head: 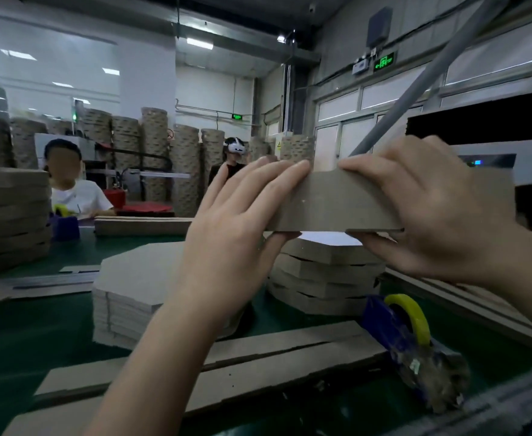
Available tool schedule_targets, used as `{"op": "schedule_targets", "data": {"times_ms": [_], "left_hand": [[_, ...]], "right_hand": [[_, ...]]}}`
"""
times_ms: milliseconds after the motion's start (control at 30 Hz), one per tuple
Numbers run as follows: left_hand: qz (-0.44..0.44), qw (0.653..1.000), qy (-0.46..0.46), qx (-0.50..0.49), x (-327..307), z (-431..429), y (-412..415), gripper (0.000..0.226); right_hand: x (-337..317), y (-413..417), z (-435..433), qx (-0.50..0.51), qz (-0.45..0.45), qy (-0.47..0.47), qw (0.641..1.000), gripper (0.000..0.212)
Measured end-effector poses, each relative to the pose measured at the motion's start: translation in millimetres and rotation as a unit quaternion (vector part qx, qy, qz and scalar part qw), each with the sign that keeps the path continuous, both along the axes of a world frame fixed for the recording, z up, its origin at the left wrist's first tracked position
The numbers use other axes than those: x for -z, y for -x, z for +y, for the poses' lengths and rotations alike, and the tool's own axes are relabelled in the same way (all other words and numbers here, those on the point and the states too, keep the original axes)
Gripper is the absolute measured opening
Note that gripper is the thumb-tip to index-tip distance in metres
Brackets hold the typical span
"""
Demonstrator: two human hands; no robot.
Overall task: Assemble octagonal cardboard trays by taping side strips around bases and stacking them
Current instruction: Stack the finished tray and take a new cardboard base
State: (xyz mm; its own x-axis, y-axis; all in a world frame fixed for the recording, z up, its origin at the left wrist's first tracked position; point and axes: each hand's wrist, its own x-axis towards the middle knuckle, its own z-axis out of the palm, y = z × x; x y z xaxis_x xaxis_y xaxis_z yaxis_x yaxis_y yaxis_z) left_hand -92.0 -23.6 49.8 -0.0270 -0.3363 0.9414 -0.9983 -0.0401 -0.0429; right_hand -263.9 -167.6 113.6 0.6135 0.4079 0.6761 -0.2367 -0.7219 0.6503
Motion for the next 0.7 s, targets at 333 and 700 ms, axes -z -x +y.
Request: {"op": "schedule_targets", "data": {"times_ms": [333,700], "left_hand": [[0.147,0.988,-0.037,-0.029,71,-54,-98,0.041],[0.155,0.982,-0.066,-0.082,91,-61,-156,0.026]], "right_hand": [[51,-90,-149,0.054,-0.050,0.015,0.997,0.052],[109,-192,-239,0.207,-0.018,-0.107,0.972,0.072]]}}
